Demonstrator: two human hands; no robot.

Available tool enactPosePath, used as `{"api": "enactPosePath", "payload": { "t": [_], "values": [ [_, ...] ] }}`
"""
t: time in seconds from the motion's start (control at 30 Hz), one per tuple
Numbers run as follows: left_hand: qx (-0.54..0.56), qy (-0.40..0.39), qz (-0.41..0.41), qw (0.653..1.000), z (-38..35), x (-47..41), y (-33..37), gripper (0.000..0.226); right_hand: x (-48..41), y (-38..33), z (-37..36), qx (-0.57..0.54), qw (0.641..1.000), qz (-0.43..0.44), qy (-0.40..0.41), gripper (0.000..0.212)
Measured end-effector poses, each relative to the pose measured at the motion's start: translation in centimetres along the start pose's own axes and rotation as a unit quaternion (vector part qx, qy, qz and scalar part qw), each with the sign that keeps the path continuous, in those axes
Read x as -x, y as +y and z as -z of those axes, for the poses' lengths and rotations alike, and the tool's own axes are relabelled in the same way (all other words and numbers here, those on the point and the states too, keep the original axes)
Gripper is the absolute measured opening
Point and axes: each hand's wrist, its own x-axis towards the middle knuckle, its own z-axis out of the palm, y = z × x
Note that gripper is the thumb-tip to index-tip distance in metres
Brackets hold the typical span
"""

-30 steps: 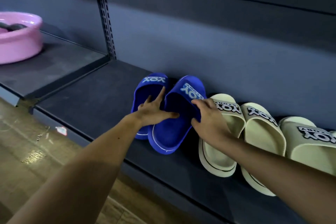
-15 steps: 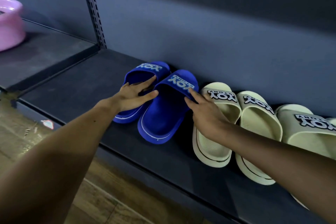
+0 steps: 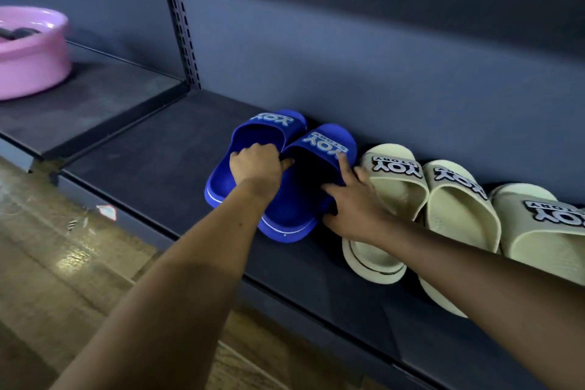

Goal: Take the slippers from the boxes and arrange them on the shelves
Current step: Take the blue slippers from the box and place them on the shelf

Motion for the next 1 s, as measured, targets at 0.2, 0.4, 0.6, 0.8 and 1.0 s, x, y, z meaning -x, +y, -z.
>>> {"api": "enactPosePath", "payload": {
  "t": [0.2,0.4,0.6,0.8,1.0],
  "values": [
    [0.144,-0.076,-0.007,0.987,-1.1,2.6,-0.5,0.054,2.1,1.9,0.9,-0.064,0.996,0.045,0.041,0.061],
    [0.119,0.047,-0.087,0.988,0.9,6.8,1.0,0.050,5.8,3.4,2.4,-0.059,0.995,0.048,0.061,0.059],
    [0.162,0.075,-0.226,0.957,5.4,12.6,9.1,0.062,12.9,7.6,6.7,-0.026,0.996,0.037,0.078,0.059],
    [0.149,0.022,-0.385,0.911,9.5,21.5,21.9,0.046,26.6,16.3,11.4,-0.024,0.993,-0.031,0.112,0.047],
    [0.112,-0.011,-0.502,0.858,12.4,32.0,34.9,0.059,42.7,25.7,14.0,0.001,0.992,-0.097,0.076,0.044]
  ]
}}
